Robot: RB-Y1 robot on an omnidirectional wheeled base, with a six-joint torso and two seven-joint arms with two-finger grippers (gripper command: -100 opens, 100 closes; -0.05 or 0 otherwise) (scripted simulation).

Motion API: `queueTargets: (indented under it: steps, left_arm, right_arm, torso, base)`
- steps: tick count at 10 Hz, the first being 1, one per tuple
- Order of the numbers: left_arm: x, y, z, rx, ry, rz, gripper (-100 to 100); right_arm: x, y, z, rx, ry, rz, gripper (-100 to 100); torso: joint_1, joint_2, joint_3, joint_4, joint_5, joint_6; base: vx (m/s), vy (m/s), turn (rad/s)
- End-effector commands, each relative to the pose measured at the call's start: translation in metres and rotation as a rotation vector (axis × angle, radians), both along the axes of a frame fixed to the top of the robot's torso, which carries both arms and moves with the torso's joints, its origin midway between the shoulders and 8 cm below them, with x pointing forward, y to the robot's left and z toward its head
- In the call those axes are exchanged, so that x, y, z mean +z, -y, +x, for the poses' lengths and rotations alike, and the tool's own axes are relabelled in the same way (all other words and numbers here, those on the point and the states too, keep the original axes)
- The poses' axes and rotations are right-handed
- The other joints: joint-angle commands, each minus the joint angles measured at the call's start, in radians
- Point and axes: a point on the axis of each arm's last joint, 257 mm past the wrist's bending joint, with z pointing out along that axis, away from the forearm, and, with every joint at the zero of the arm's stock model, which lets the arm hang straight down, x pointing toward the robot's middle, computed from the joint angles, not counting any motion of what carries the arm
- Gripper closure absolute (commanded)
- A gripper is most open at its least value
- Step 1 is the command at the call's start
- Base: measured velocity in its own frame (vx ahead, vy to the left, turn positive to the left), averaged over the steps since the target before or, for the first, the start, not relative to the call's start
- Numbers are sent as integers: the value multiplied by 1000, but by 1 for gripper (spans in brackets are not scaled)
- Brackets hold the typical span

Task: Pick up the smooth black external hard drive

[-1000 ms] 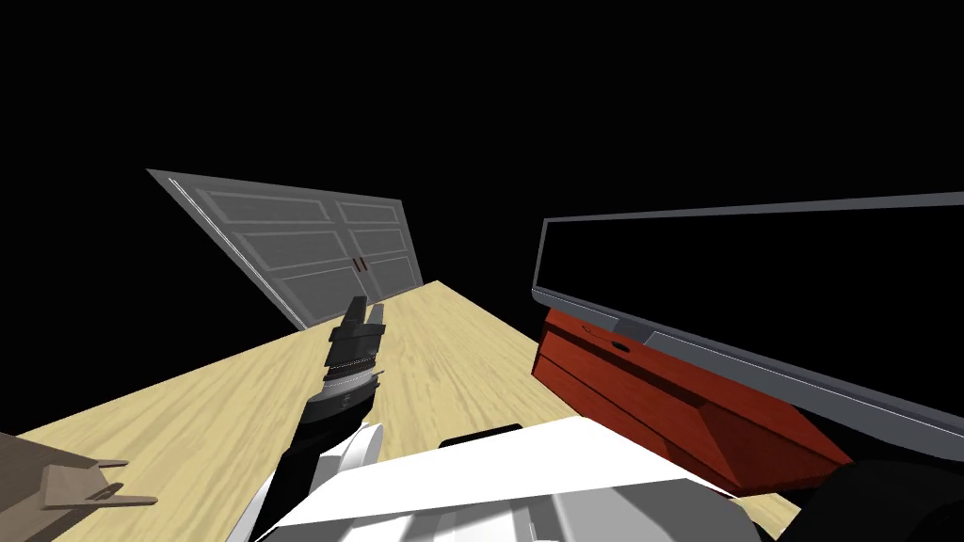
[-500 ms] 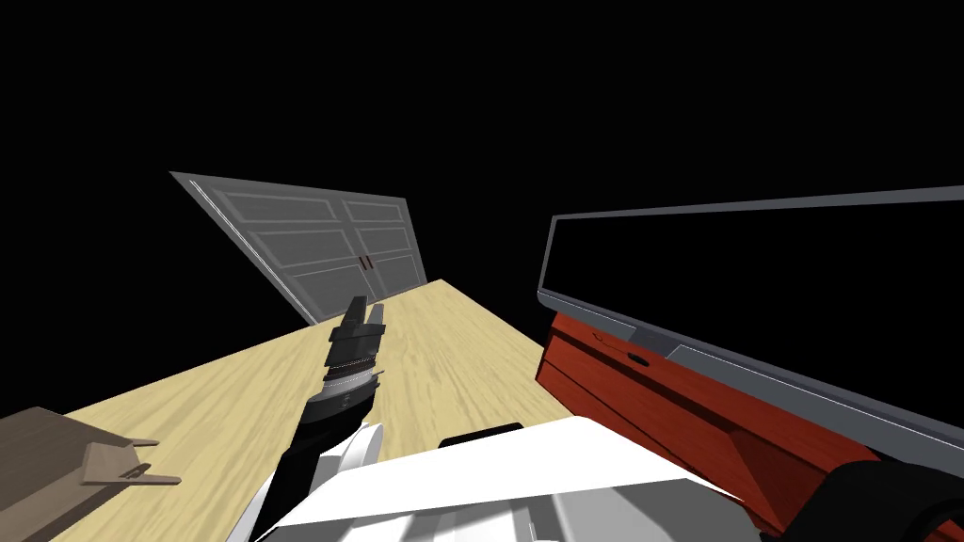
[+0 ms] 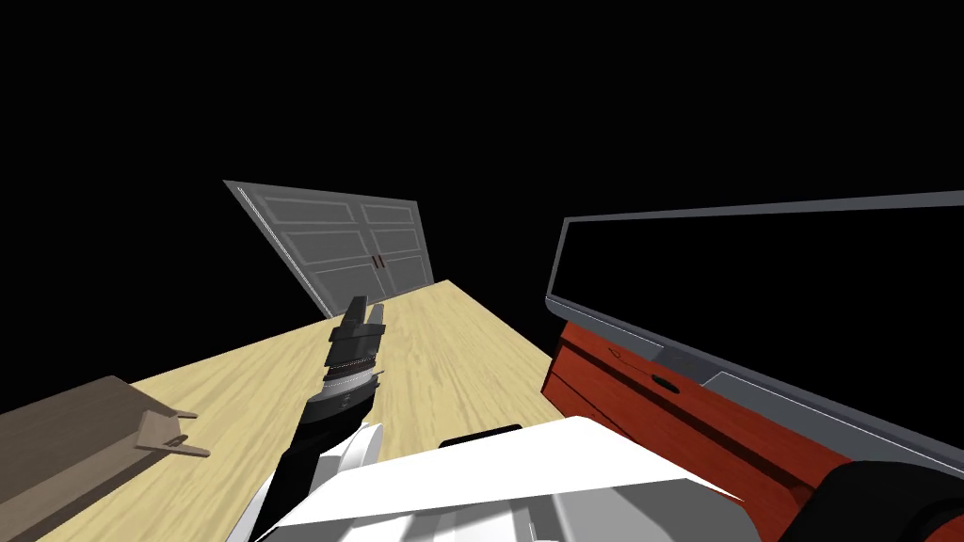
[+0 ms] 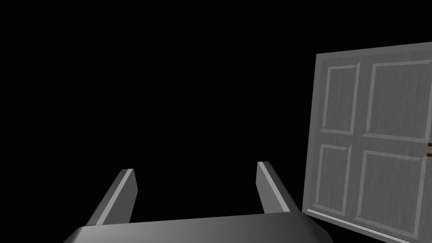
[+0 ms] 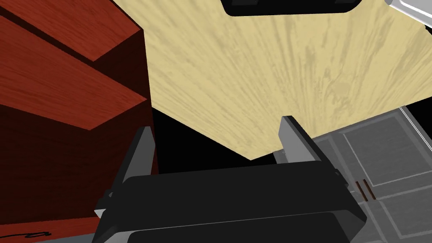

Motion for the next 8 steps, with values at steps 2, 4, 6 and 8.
queueTargets:
  steps: [2, 4, 6, 8]
  left_arm:
    - [0, 0, 0, 0, 0, 0, 0]
    - [0, 0, 0, 0, 0, 0, 0]
    - [0, 0, 0, 0, 0, 0, 0]
    - [0, 0, 0, 0, 0, 0, 0]
  right_arm:
    - [4, 53, -52, 22, -117, -123, -100]
    - [10, 76, -75, 28, -169, -175, -100]
    - [21, 110, -110, 43, -250, -254, -100]
    - [26, 122, -123, 51, -281, -282, -100]
  torso:
    - [-1, -1, 0, 0, 0, 0]
    - [-4, -2, -1, 0, -1, 0]
    - [-6, -2, -1, 0, -1, -1]
    - [-6, -3, -2, -1, -2, 0]
  base:
    - [167, -125, 259]
    - [110, -154, 159]
    - [173, -212, 281]
    - [121, -160, 157]
